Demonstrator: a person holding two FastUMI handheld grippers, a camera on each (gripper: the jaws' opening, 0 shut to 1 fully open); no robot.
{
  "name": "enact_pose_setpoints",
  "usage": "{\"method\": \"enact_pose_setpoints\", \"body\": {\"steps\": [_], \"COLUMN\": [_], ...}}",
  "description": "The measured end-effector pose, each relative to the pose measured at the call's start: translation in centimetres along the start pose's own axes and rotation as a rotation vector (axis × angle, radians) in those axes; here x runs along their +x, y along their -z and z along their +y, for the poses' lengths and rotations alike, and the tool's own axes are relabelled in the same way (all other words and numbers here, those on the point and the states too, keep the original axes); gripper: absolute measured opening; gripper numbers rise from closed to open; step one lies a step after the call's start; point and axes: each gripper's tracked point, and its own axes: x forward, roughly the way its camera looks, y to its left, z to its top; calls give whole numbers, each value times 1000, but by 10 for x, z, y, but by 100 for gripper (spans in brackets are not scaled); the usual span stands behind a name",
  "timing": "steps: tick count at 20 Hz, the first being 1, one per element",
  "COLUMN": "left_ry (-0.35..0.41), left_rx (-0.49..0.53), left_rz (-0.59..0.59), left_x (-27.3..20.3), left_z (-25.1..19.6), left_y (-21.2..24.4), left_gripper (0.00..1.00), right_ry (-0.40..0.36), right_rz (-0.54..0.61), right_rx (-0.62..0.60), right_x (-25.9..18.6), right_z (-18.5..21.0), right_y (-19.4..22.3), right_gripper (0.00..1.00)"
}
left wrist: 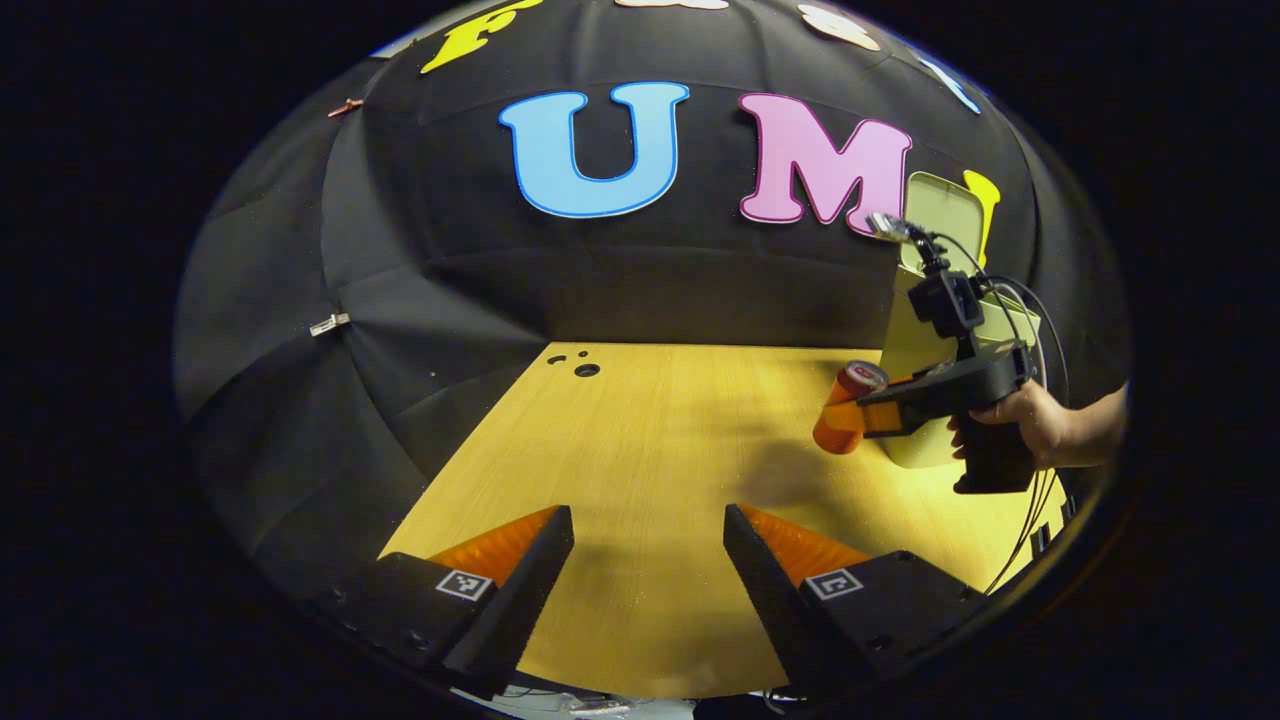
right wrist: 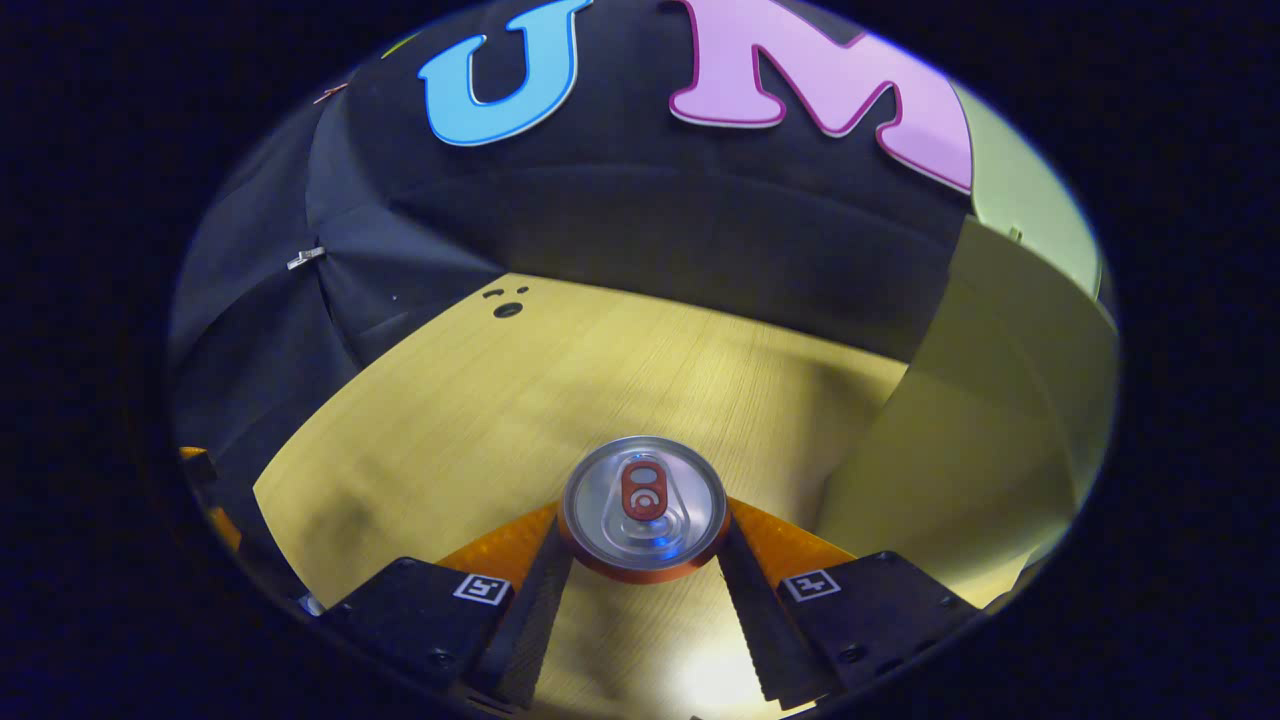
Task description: Press the lid of the desktop garbage bin to open it, pick up the crumpled paper on the desktop and throw it into the bin, then pick up the pop can on the desktop and drop it into the bin, and finally close the garbage bin lid.
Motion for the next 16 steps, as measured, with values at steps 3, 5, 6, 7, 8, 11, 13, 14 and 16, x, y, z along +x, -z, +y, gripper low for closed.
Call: {"method": "enact_pose_setpoints", "body": {"steps": [3,5,6,7,8,11,13,14,16], "left_ry": [13,13,22,30,39,64,78,87,95], "left_rx": [31,57,67,73,75,77,78,80,89], "left_rz": [-4,-11,-14,-17,-17,-17,-21,-24,-25], "left_x": [6,9,11,12,14,20,23,24,26], "left_z": [-3,-3,-6,-8,-10,-18,-23,-26,-28], "left_y": [3,2,1,1,0,-1,-5,-7,-8], "left_gripper": [98,98,98,98,98,98,98,98,100], "right_ry": [-12,-14,-8,2,4,23,37,40,60], "right_rz": [-61,-107,-124,-138,-155,-194,-222,-241,-290], "right_rx": [7,-9,-21,-27,-22,22,34,41,52], "right_x": [-23,-43,-49,-54,-60,-79,-90,-95,-108], "right_z": [-2,-3,-7,-10,-13,-24,-35,-40,-56], "right_y": [-29,-50,-60,-68,-76,-100,-114,-123,-141], "right_gripper": [83,83,83,83,83,83,83,83,83]}}
